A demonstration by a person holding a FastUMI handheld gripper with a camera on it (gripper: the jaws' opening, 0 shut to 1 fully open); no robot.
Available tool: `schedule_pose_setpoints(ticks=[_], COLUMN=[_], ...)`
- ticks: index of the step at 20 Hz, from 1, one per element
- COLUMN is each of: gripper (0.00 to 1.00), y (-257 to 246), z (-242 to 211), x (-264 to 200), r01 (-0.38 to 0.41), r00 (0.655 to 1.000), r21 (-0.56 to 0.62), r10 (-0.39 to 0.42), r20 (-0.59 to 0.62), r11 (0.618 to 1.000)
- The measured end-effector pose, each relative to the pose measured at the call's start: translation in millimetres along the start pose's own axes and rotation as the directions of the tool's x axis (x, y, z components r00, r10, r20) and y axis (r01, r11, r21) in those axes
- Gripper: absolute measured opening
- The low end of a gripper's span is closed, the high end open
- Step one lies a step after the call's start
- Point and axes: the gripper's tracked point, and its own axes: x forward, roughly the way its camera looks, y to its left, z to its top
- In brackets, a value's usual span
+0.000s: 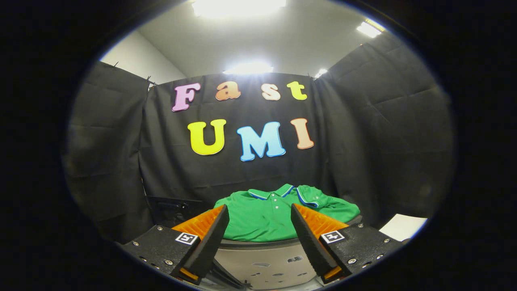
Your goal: Put the clothes into the washing machine and then close the washing machine lid.
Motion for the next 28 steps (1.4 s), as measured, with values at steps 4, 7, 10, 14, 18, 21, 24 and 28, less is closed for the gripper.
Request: schedule_pose_setpoints(ticks=[4,7,10,14,18,21,24,28], gripper=[0.95,0.95,0.95,0.95,0.95,0.95,0.95,0.95], y=[-6,-12,-20,-20,-25,-26,-28,-29], z=[8,5,2,-13,-32,-44,-52,-72], x=[33,59,83,112,139,160,182,201], r01=[-0.008,-0.022,-0.025,-0.049,-0.051,-0.056,-0.062,-0.072], r00=[1.000,0.998,0.994,0.982,0.965,0.950,0.939,0.904], r21=[-0.037,-0.043,-0.057,-0.046,-0.071,-0.079,-0.103,-0.096], r10=[0.008,0.019,0.019,0.040,0.031,0.029,0.023,0.025], r20=[-0.019,-0.067,-0.108,-0.182,-0.262,-0.310,-0.344,-0.427], r11=[0.999,0.999,0.998,0.998,0.996,0.995,0.993,0.993])
